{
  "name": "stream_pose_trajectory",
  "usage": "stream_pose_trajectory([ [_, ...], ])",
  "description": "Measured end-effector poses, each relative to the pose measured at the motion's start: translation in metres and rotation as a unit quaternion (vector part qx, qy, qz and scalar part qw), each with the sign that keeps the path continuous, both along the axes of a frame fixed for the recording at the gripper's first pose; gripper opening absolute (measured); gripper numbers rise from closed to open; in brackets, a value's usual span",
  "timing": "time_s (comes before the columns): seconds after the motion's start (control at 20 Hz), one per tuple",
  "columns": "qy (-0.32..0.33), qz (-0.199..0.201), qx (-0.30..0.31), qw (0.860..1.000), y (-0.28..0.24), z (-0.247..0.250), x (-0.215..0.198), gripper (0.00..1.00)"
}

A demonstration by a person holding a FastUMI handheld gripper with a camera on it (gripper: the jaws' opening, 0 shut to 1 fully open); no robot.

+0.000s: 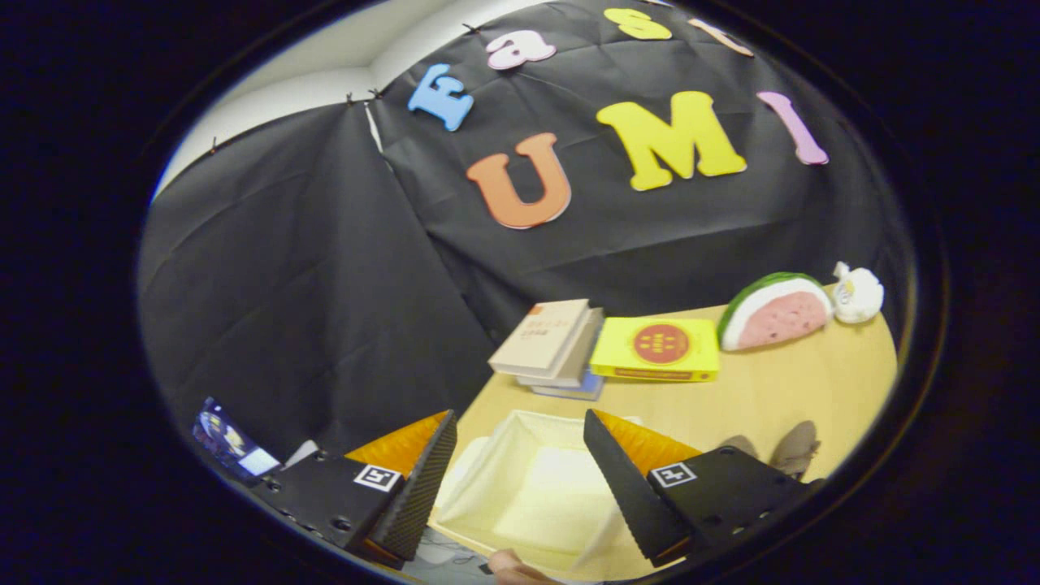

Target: Open the storage box then place both shoes into the box .Put the left shoe in first, then the right shoe, with the right side of both shoes facing outward in a uniform manner.

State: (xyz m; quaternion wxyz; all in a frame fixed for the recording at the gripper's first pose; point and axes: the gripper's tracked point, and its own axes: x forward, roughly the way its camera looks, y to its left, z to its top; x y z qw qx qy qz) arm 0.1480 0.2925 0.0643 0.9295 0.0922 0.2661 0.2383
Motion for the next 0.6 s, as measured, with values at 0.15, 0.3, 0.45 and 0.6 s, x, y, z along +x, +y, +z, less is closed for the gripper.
stream_pose_trajectory([
  [0.15,0.023,-0.035,-0.029,0.999,-0.051,-0.032,0.011,0.96],
  [0.3,0.065,-0.084,-0.065,0.992,-0.106,-0.077,0.023,0.95],
  [0.45,0.15,-0.092,-0.081,0.981,-0.14,-0.126,0.017,0.94],
  [0.6,0.224,-0.088,-0.108,0.965,-0.164,-0.17,0.007,0.92],
])
